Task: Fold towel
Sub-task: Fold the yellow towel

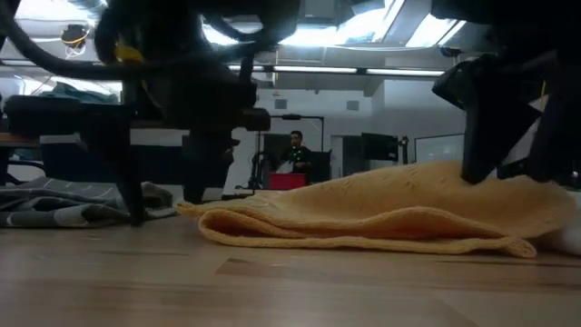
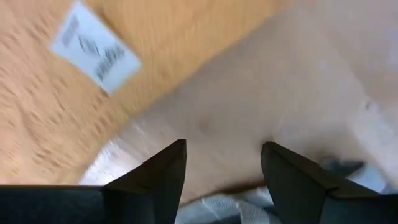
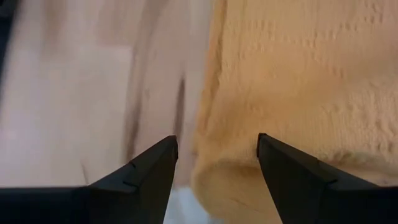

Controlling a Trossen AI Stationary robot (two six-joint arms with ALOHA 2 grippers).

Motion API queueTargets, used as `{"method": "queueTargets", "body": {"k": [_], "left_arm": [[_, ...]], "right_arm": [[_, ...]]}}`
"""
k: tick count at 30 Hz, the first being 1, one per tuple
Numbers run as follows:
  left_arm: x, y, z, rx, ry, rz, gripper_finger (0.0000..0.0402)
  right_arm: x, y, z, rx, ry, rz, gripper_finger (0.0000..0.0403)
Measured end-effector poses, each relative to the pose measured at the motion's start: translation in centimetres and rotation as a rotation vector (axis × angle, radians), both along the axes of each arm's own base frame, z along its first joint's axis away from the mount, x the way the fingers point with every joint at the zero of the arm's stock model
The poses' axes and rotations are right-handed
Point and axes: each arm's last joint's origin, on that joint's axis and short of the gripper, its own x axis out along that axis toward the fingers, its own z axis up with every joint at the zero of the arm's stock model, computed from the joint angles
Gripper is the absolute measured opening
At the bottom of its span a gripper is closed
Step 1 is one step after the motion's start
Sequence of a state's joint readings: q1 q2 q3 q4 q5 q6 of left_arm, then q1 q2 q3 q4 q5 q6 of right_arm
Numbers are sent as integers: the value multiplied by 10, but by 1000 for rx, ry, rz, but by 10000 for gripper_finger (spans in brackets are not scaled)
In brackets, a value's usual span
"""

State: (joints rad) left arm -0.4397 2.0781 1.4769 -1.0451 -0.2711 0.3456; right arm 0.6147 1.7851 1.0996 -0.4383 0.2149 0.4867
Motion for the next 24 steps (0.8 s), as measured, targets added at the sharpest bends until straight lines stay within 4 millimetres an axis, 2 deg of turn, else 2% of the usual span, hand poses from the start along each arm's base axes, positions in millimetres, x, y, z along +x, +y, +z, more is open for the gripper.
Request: {"method": "queueTargets", "body": {"k": [7, 14, 24], "left_arm": [[4, -13, 2, 33, -131, -9, 193], [14, -24, 3, -21, -272, 24, 193], [8, -37, 4, -20, -282, -7, 193]], "right_arm": [[-5, -4, -3, -68, 57, 45, 232], [-5, -5, -3, -110, 39, 56, 232], [-3, -3, -2, -122, 19, 123, 232]]}}
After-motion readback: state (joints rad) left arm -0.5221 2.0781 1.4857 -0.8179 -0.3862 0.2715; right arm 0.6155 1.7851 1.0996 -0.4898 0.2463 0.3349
